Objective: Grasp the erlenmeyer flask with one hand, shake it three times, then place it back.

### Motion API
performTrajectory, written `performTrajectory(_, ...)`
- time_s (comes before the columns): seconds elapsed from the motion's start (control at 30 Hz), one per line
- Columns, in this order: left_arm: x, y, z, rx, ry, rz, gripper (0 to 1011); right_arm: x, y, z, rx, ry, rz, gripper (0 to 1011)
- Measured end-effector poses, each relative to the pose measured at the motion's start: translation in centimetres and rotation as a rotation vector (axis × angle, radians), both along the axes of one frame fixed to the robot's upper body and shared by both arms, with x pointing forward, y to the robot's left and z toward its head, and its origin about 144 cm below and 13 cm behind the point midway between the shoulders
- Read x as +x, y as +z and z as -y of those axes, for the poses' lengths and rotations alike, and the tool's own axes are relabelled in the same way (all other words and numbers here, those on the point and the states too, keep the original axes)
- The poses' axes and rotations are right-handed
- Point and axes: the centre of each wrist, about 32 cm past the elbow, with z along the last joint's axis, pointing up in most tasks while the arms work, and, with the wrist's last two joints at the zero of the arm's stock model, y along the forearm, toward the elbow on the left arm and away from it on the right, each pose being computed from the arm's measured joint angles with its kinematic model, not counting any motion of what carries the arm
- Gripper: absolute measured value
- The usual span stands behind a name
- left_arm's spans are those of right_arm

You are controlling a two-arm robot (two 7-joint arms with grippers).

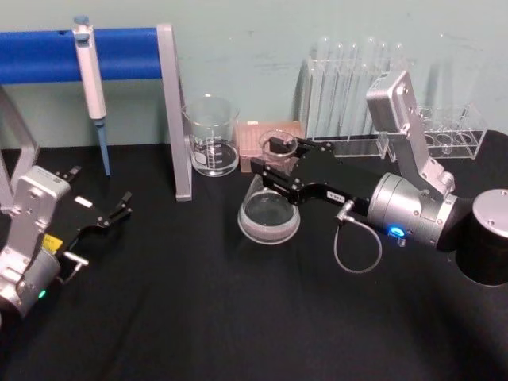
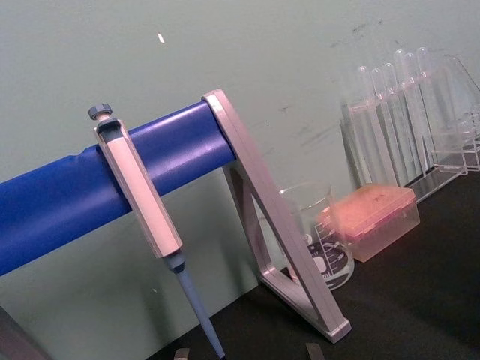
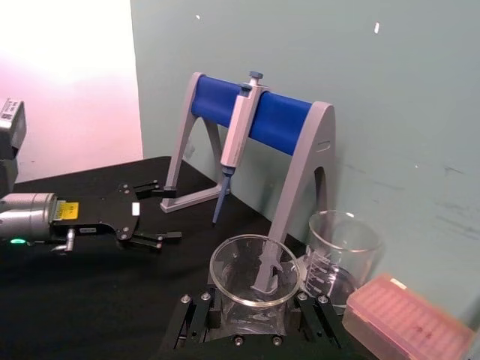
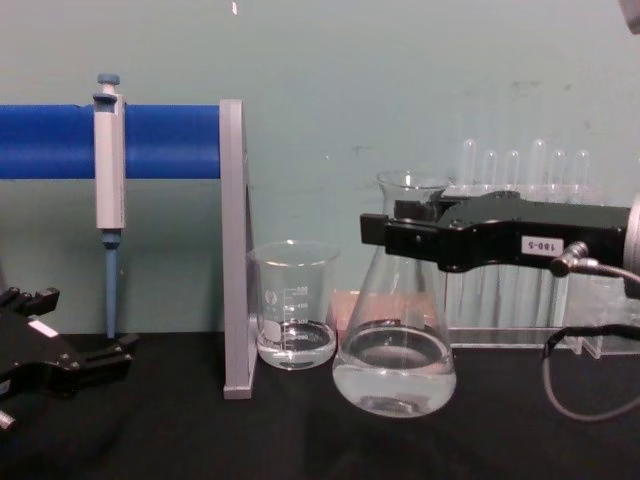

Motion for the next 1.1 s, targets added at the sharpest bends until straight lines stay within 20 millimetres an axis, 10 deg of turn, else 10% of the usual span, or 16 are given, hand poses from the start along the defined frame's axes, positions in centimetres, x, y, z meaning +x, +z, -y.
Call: performTrajectory(1.1,0.0,0.0,0.0,0.000,0.000,0.000,1001,-2.1,0.2,-1.7,-0.005,0.270,-0.011,450)
